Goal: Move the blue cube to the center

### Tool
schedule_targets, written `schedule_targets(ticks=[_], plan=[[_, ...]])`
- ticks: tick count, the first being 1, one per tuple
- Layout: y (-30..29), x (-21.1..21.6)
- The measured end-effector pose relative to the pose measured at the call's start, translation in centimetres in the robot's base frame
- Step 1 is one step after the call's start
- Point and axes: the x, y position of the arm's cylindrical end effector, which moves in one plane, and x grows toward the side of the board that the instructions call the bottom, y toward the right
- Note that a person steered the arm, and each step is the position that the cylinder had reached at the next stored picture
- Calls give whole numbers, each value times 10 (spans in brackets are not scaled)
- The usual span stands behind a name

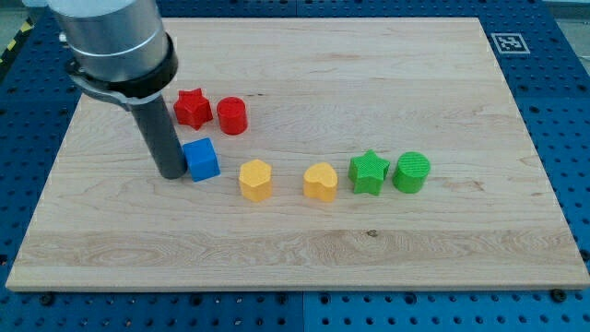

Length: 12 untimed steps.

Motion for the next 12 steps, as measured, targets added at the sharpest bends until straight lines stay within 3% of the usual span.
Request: schedule_targets(ticks=[2, 5, 10, 12], plan=[[50, -1], [112, -36], [135, -55], [156, -10]])
